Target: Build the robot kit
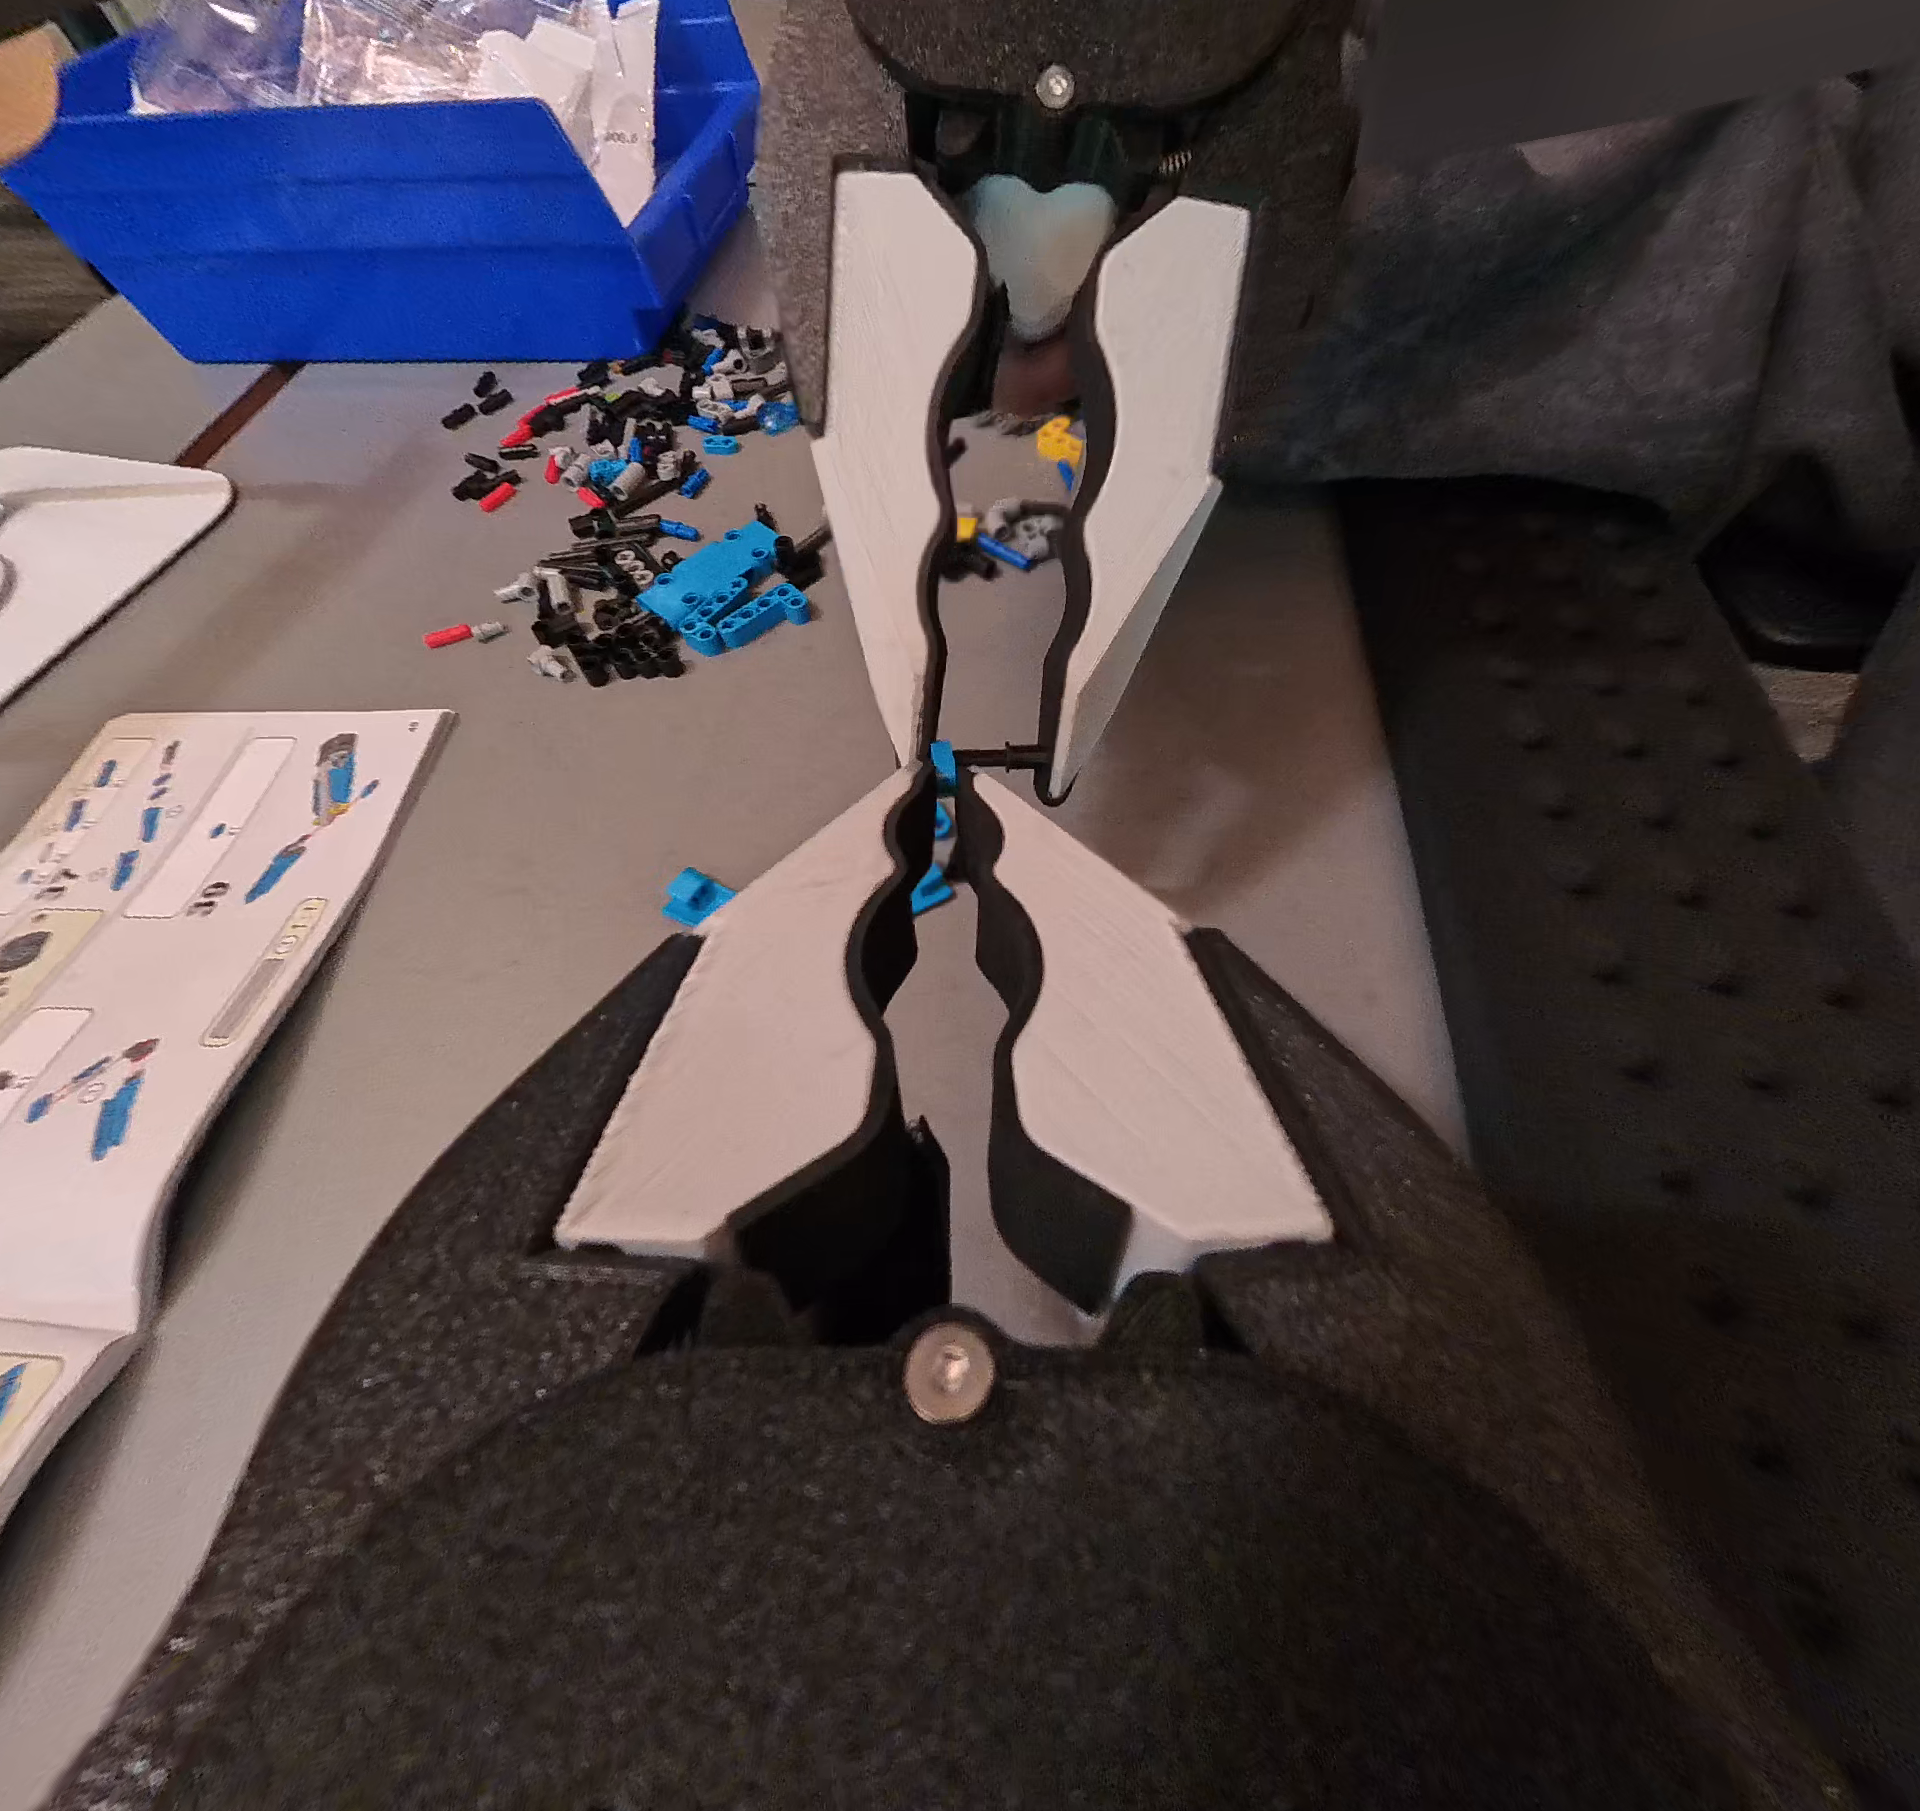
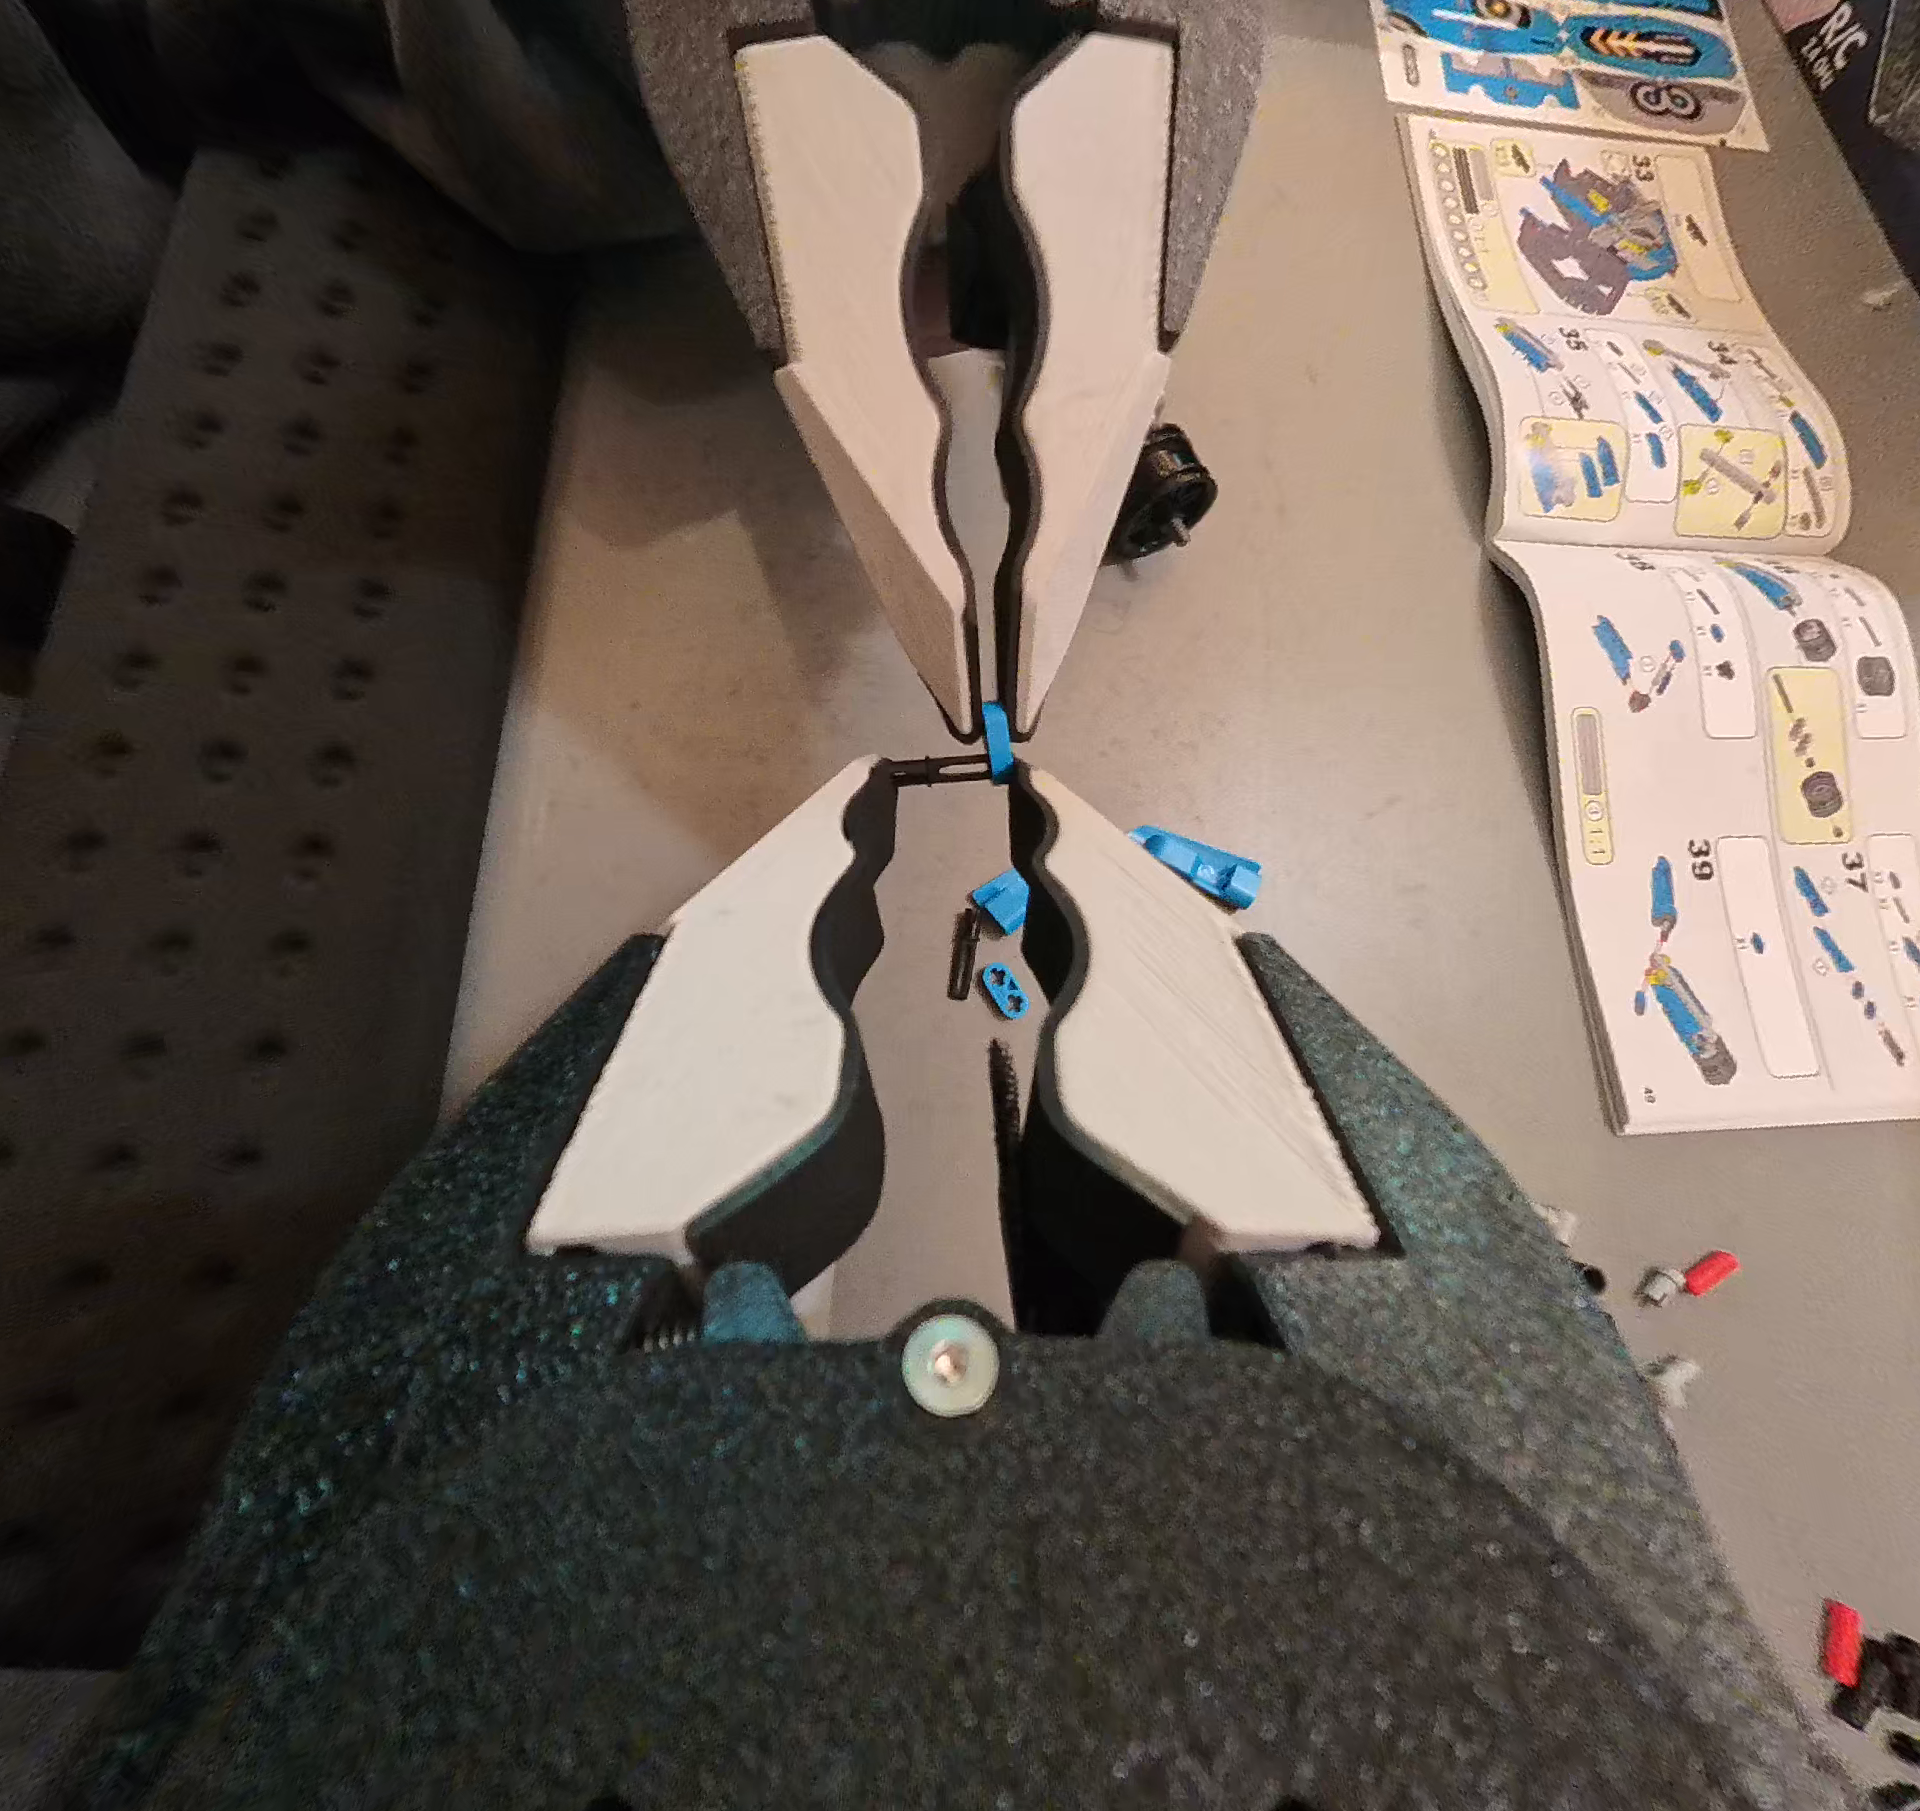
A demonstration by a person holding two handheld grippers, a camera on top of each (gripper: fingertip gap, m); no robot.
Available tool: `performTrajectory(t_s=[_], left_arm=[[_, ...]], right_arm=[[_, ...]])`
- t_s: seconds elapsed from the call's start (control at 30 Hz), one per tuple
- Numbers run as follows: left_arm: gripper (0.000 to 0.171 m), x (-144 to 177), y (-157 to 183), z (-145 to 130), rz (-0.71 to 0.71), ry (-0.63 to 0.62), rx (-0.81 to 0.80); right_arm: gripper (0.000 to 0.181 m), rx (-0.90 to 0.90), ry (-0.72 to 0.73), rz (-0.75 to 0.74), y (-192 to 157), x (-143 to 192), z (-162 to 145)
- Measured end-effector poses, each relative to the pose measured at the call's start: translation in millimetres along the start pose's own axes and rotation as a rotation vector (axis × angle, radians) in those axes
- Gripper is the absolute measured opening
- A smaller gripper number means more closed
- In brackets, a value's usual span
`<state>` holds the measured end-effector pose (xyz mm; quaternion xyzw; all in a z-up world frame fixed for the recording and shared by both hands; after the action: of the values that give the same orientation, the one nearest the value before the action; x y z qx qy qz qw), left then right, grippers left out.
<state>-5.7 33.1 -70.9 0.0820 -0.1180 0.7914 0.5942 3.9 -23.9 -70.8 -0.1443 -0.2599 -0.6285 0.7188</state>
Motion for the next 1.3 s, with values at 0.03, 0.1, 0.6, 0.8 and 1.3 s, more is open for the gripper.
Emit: performTrajectory(t_s=[0.03,0.1,0.6,0.8,1.3], left_arm=[[0.003,-1.5,0.5,-1.6,0.027,-0.024,-0.054],[0.003,-3.3,-2.6,-3.8,0.081,-0.057,-0.129],[0.015,3.6,-36.3,2.0,-0.029,0.254,0.741],[0.007,2.3,-36.0,0.7,-0.031,0.263,0.777],[0.007,7.2,-36.0,-8.3,-0.032,0.223,0.793]], right_arm=[[0.022,-0.005,-0.008,0.002,0.4,-0.7,-1.9],[0.022,0.019,-0.028,-0.022,3.9,-3.7,-6.0],[0.023,0.446,-0.097,-0.451,23.0,-6.4,7.9],[0.023,0.465,-0.102,-0.466,21.7,-8.1,9.8],[0.021,0.426,-0.133,-0.439,20.1,-18.7,9.6]])
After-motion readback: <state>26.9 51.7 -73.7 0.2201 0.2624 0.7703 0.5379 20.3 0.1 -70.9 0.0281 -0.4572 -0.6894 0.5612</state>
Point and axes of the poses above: each gripper's, where its closed fingertips meet, x back along the fingers, z out of its top, y = z × x across the jaws, the point moved 4 cm from there along x, back along the fingers, and after that the axes turned 9 degrees about y, right-handed, at the moved point
